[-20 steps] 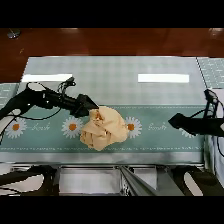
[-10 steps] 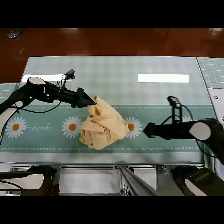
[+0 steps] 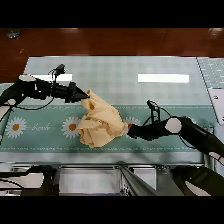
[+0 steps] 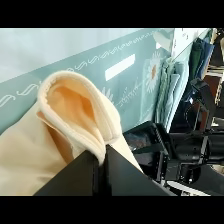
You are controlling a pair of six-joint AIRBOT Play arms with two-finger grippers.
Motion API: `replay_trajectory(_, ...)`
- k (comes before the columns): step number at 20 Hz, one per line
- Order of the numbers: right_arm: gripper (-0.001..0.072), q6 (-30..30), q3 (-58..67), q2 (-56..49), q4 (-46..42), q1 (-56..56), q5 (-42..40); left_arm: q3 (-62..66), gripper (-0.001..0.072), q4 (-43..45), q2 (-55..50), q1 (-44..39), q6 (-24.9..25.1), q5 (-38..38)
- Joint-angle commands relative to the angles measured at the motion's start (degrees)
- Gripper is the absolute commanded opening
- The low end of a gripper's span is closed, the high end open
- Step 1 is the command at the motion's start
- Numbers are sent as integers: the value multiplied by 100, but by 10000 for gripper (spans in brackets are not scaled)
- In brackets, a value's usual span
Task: Fold the shirts.
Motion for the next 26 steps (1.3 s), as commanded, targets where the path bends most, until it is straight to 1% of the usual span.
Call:
replay_trajectory(1,619,-155,251,-461,179,-61,-122,9,31,2,-4,37,4,33)
replay_trajectory(4,618,-155,551,-837,162,-341,-125,9,31,0,-4,33,4,-20)
replay_trajectory(5,586,-155,629,-953,166,-437,-70,9,31,0,-4,28,4,-83)
replay_trajectory(6,511,-166,691,-1058,188,-511,20,9,31,0,-4,28,7,-144)
replay_trajectory(7,501,-289,717,-1134,262,-542,85,9,31,2,-4,28,7,-164)
replay_trajectory(10,500,-527,721,-1283,413,-450,258,9,31,0,-4,28,15,-160)
replay_trajectory(15,499,-546,721,-1375,527,-26,299,9,31,0,-4,28,28,-157)
replay_trajectory(16,490,-544,721,-1375,520,9,264,9,32,0,-4,28,28,-157)
replay_trajectory(17,427,-544,721,-1386,540,9,238,9,31,0,-4,28,28,-157)
replay_trajectory(18,422,-544,723,-1405,590,9,166,9,31,0,-4,28,31,-157)
replay_trajectory(20,422,-629,732,-1491,881,11,26,9,31,0,-4,28,28,-157)
replay_trajectory(23,422,-1130,734,-1685,1624,11,-33,9,31,0,-4,28,28,-160)
replay_trajectory(26,422,-1298,763,-1709,1919,11,-197,9,31,0,-4,28,31,-157)
